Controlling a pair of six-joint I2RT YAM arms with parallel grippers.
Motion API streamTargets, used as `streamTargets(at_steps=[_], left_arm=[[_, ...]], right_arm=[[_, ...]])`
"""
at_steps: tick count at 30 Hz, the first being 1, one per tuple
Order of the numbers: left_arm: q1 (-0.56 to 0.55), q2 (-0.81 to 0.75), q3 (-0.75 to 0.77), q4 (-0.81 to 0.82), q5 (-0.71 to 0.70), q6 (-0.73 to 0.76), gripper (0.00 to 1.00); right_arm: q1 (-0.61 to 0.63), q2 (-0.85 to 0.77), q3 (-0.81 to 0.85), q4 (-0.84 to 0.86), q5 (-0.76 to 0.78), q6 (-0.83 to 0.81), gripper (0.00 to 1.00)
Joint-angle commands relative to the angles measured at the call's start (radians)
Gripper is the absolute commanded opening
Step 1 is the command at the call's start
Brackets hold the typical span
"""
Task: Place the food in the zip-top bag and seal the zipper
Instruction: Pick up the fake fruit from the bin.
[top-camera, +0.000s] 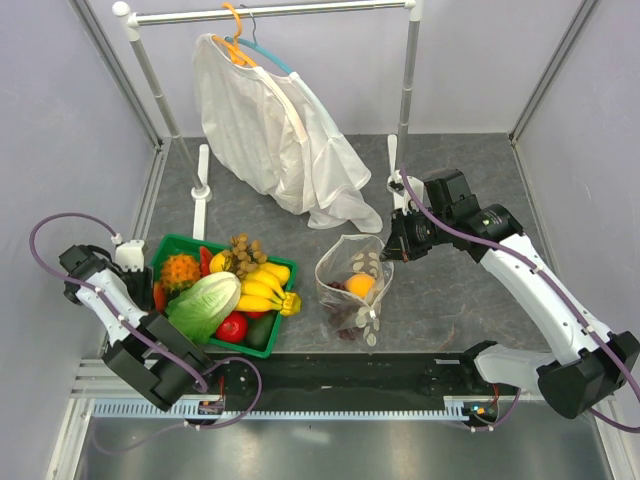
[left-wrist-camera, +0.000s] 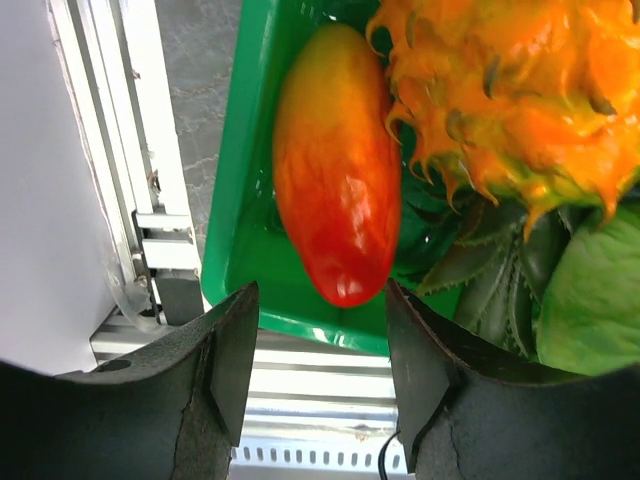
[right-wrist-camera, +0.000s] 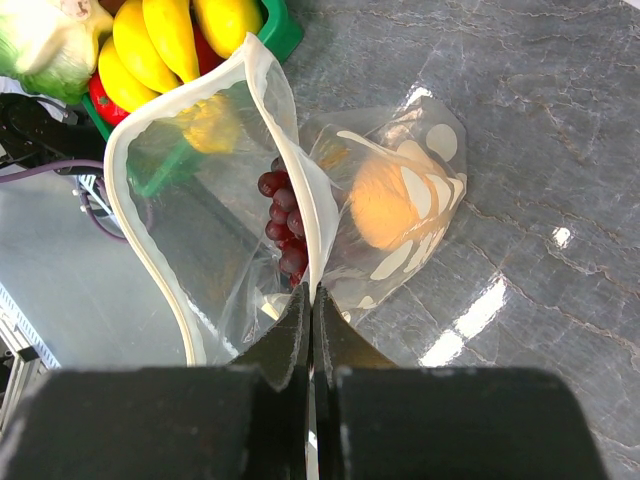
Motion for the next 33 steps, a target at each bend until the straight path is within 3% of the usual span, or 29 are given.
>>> streamTargets(at_steps=[1, 14, 24, 33], left_arm=[[0.007, 0.010, -0.015, 0.078, 0.027, -0.044, 0.61], [-0.039, 0.042, -0.087, 0.127, 0.068, -0.075, 0.58], [-0.073, 0.122, -0.087, 0.242, 0.019, -0.165, 0.72], [-0.091, 0.105, -0.124, 0.277, 0.006, -0.168, 0.64]], right_arm=[[-0.004, -0.011, 0.018, 0.012, 0.009, -0.004, 0.00], [-0.004, 0.001, 0.024, 0.008, 0.013, -0.009, 0.00], [-0.003, -0.005, 0.018, 0.010, 0.010, -0.004, 0.00], [-0.004, -0.001, 0.018, 0.012, 0.010, -0.004, 0.00]])
